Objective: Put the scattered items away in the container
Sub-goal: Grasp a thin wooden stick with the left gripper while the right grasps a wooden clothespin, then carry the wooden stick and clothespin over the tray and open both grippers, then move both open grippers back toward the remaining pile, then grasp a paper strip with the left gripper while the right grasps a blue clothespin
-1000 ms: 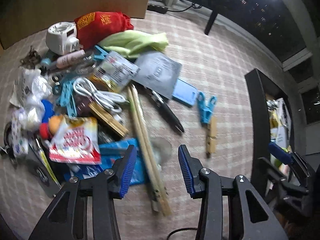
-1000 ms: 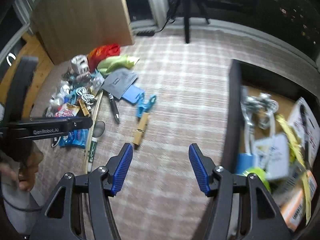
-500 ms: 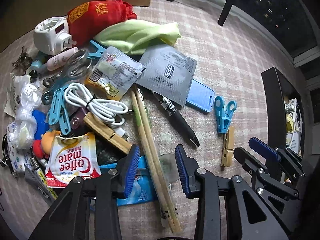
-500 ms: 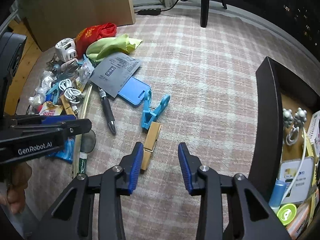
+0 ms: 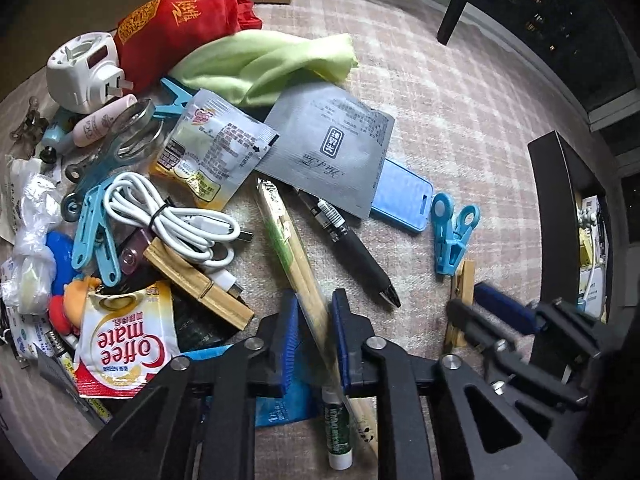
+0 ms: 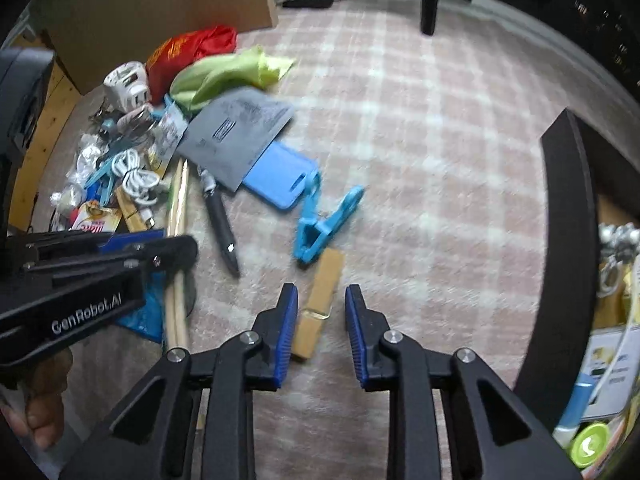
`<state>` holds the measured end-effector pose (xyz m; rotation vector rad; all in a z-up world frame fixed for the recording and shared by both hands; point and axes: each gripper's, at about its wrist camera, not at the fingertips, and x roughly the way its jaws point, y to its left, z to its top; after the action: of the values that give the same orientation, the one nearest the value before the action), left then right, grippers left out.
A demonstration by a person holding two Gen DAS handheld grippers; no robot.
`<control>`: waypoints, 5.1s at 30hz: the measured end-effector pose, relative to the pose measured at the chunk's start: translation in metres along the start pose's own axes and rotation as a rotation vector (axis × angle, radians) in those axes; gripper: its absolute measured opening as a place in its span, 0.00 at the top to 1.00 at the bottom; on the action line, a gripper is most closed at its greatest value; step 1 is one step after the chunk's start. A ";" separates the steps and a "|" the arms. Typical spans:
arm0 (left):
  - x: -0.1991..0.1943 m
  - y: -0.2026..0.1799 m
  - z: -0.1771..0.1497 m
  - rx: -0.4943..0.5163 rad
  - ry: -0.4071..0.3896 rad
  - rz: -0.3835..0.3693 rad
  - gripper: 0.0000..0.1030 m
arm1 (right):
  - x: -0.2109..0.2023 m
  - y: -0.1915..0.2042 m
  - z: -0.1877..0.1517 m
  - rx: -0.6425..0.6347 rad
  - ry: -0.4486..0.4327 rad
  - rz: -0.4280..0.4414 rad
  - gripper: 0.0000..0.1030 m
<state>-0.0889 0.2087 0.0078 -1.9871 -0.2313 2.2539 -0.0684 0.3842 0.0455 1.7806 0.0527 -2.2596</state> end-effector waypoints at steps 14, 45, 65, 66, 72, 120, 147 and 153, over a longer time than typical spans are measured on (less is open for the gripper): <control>-0.023 -0.002 -0.014 0.014 -0.028 -0.086 0.96 | -0.034 -0.025 -0.002 0.066 -0.025 0.067 0.87; -0.085 -0.228 -0.018 0.302 -0.036 -0.377 0.96 | -0.193 -0.235 -0.087 0.387 -0.263 -0.148 0.87; -0.094 -0.313 -0.042 0.467 -0.112 -0.298 0.47 | -0.216 -0.274 -0.113 0.454 -0.312 -0.240 0.49; -0.094 -0.310 -0.041 0.461 -0.109 -0.300 0.47 | -0.215 -0.271 -0.111 0.444 -0.313 -0.235 0.49; -0.101 -0.279 -0.042 0.424 -0.142 -0.257 0.47 | -0.207 -0.244 -0.097 0.374 -0.317 -0.202 0.47; -0.065 0.114 -0.049 -0.276 -0.133 -0.112 0.64 | -0.011 -0.014 0.033 0.045 -0.043 0.057 0.46; -0.068 0.110 -0.048 -0.271 -0.166 -0.098 0.98 | -0.010 -0.014 0.021 0.061 -0.063 0.050 0.81; -0.085 0.099 -0.060 -0.257 -0.183 -0.108 0.98 | -0.038 -0.025 0.007 0.097 -0.092 0.086 0.81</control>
<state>-0.0177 0.0967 0.0638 -1.8233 -0.6615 2.4404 -0.0730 0.4141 0.0801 1.6876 -0.1509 -2.3156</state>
